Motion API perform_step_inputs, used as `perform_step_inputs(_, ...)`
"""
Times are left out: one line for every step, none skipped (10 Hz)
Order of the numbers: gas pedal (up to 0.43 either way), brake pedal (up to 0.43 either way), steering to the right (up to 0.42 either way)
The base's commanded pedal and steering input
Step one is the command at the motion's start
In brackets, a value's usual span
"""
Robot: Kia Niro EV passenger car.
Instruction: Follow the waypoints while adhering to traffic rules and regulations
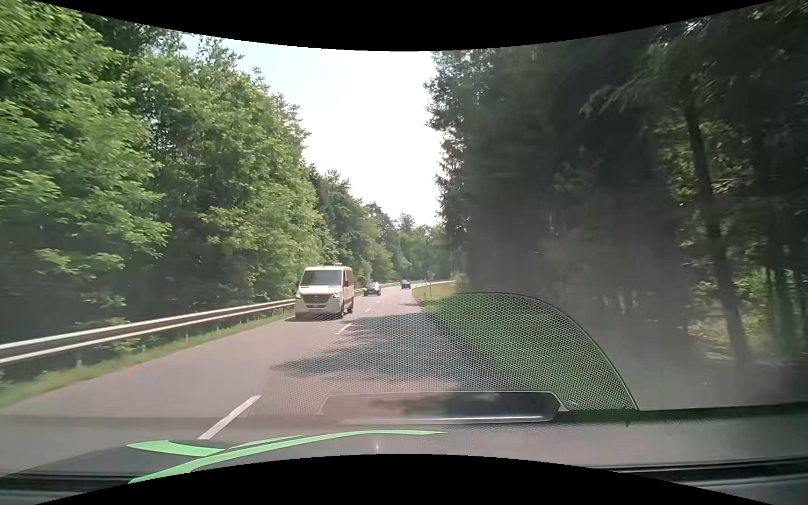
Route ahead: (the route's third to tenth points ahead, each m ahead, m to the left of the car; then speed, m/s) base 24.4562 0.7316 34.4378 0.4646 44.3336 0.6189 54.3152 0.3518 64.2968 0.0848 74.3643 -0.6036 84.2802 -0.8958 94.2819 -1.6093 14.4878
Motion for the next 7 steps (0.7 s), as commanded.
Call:
perform_step_inputs(0.098, 0.0, -0.001)
perform_step_inputs(0.098, 0.0, -0.001)
perform_step_inputs(0.098, 0.0, -0.001)
perform_step_inputs(0.098, 0.0, -0.001)
perform_step_inputs(0.098, 0.0, -0.001)
perform_step_inputs(0.098, 0.0, -0.002)
perform_step_inputs(0.098, 0.0, -0.003)
